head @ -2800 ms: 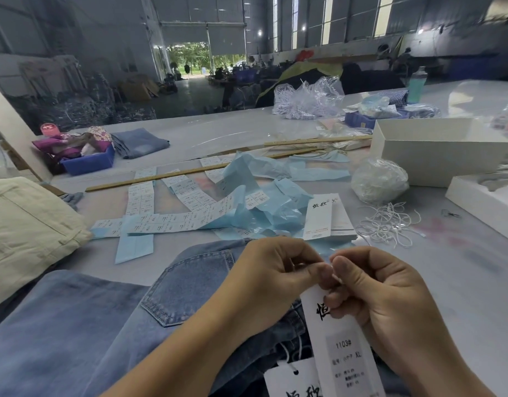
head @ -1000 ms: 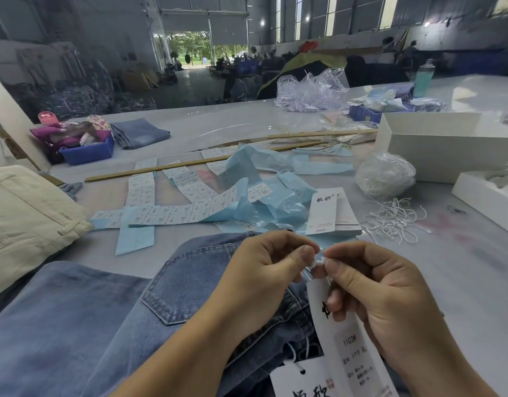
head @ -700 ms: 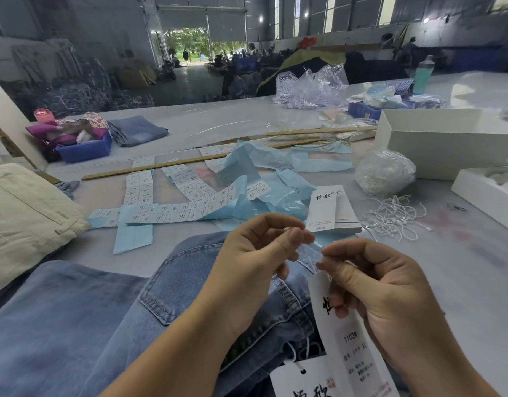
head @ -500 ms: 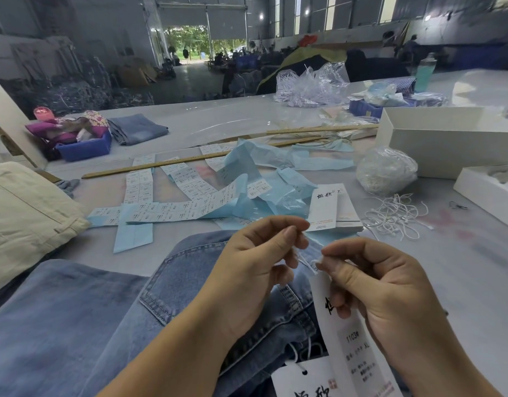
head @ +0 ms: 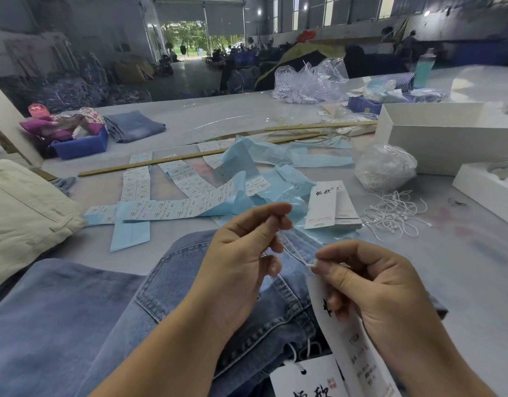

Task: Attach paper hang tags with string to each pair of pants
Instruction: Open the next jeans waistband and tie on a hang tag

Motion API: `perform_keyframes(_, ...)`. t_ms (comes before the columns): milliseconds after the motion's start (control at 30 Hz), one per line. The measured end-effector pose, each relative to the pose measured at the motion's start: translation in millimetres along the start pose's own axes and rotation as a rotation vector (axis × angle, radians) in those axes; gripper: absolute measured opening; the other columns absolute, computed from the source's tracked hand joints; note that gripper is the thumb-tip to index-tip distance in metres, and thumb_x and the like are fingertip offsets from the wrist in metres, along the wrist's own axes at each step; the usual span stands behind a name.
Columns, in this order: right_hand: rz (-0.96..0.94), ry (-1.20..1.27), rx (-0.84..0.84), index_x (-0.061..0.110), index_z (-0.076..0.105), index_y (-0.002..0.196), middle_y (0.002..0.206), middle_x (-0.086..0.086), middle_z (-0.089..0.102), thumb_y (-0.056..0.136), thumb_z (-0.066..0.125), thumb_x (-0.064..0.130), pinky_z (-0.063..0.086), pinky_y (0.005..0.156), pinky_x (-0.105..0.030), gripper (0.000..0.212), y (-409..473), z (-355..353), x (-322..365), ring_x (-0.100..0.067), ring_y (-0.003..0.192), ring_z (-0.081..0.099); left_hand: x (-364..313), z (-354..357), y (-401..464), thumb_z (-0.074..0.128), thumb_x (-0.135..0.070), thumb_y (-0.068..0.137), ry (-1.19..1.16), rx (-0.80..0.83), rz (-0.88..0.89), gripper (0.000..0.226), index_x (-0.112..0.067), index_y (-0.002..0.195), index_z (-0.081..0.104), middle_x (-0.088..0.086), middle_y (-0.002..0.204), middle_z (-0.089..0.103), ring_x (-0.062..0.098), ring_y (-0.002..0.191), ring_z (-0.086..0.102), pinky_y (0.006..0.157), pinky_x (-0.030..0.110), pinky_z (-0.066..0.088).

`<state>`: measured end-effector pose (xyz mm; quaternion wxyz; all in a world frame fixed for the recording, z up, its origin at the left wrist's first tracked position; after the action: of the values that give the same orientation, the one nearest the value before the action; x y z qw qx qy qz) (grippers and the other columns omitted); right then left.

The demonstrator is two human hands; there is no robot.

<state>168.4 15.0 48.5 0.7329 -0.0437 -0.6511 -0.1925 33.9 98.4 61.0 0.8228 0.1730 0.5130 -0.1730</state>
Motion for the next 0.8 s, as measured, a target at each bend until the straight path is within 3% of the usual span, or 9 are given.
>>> perform_keyframes(133, -0.002, 0.001, -0.015, 0.016, 0.076, 0.076, 0.054, -0.018, 0.06, 0.064, 0.073, 0.016, 0.041, 0.037, -0.022, 0.012, -0.5, 1.2, 0.9, -0.016, 0.039, 0.052, 1.7, 2.3, -5.0, 0.053, 0.004, 0.086, 0.227, 0.052, 0.021, 0.037, -0.021, 0.091, 0.079, -0.007, 0.078, 0.064, 0.005, 0.06, 0.046, 0.046, 0.018, 0.034)
perform_keyframes(233, -0.018, 0.031, -0.036, 0.016, 0.076, 0.075, 0.049, -0.013, 0.057, 0.063, 0.073, 0.017, 0.041, 0.036, -0.022, 0.012, -0.7, 0.2, 1.1, -0.016, 0.038, 0.05, 2.7, 8.9, -11.1, 0.048, -0.011, 0.079, 0.466, 0.106, 0.082, 0.036, -0.024, 0.094, 0.078, -0.016, 0.078, 0.063, -0.002, 0.064, 0.05, 0.053, 0.01, 0.037)
perform_keyframes(333, -0.04, 0.033, -0.033, 0.015, 0.075, 0.078, 0.049, -0.011, 0.056, 0.063, 0.075, 0.023, 0.041, 0.038, -0.023, 0.017, -2.2, -1.4, 1.5, -0.017, 0.039, 0.051, 2.5, 15.0, -15.8, 0.049, -0.016, 0.087, 0.614, 0.16, 0.142, 0.031, -0.029, 0.097, 0.074, -0.022, 0.078, 0.064, -0.007, 0.07, 0.056, 0.062, 0.006, 0.04)
perform_keyframes(400, -0.053, 0.027, -0.04, 0.016, 0.075, 0.079, 0.049, -0.011, 0.056, 0.062, 0.075, 0.027, 0.041, 0.038, -0.024, 0.021, -3.4, -2.5, 1.4, -0.017, 0.04, 0.051, 0.3, 14.0, -18.2, 0.053, -0.015, 0.09, 0.64, 0.153, 0.181, 0.03, -0.034, 0.103, 0.073, -0.017, 0.079, 0.067, 0.0, 0.071, 0.06, 0.062, 0.012, 0.044)
perform_keyframes(467, -0.065, 0.025, -0.06, 0.018, 0.074, 0.079, 0.049, -0.008, 0.057, 0.062, 0.075, 0.028, 0.041, 0.038, -0.023, 0.021, -4.3, -4.0, 1.3, -0.016, 0.039, 0.05, -1.4, 12.5, -20.2, 0.059, -0.016, 0.091, 0.679, 0.142, 0.223, 0.03, -0.039, 0.108, 0.068, -0.01, 0.082, 0.07, 0.018, 0.074, 0.063, 0.066, 0.03, 0.051)
perform_keyframes(500, -0.075, 0.016, -0.067, 0.019, 0.074, 0.08, 0.05, -0.007, 0.057, 0.063, 0.075, 0.027, 0.041, 0.038, -0.022, 0.019, -4.6, -4.6, 1.6, -0.015, 0.039, 0.05, -1.8, 12.3, -21.1, 0.062, -0.016, 0.091, 0.713, 0.145, 0.25, 0.03, -0.04, 0.108, 0.066, -0.009, 0.084, 0.071, 0.02, 0.071, 0.062, 0.063, 0.033, 0.05)
perform_keyframes(567, -0.1, -0.031, -0.073, 0.022, 0.073, 0.082, 0.055, -0.007, 0.06, 0.065, 0.074, 0.026, 0.042, 0.04, -0.021, 0.017, -5.1, -5.7, 3.5, -0.014, 0.04, 0.051, -1.8, 13.2, -22.2, 0.067, -0.015, 0.092, 0.811, 0.154, 0.317, 0.028, -0.038, 0.107, 0.062, -0.011, 0.083, 0.07, 0.005, 0.059, 0.054, 0.052, 0.02, 0.042)
perform_keyframes(633, -0.124, -0.069, -0.07, 0.024, 0.072, 0.086, 0.063, -0.006, 0.064, 0.067, 0.073, 0.025, 0.043, 0.041, -0.02, 0.019, -5.8, -6.5, 5.8, -0.012, 0.041, 0.051, -2.4, 15.2, -22.5, 0.068, -0.018, 0.091, 0.897, 0.154, 0.372, 0.025, -0.037, 0.106, 0.059, -0.013, 0.081, 0.069, 0.003, 0.061, 0.054, 0.054, 0.01, 0.037)
perform_keyframes(800, -0.173, -0.092, -0.033, 0.028, 0.071, 0.089, 0.07, -0.002, 0.064, 0.072, 0.07, 0.018, 0.043, 0.043, -0.019, 0.02, -6.9, -6.3, 6.9, -0.011, 0.043, 0.05, -3.5, 20.8, -23.6, 0.062, -0.029, 0.088, 1.01, 0.175, 0.441, 0.021, -0.04, 0.103, 0.052, -0.02, 0.083, 0.065, 0.009, 0.063, 0.056, 0.05, 0.016, 0.04)
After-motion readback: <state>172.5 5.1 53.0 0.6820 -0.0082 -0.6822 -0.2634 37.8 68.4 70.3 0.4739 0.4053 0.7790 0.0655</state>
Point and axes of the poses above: each hand's wrist, its own y-axis towards the middle knuckle, its own z-axis out of the palm, x = y × z, the point moved 4 cm from there along y, towards the middle knuckle
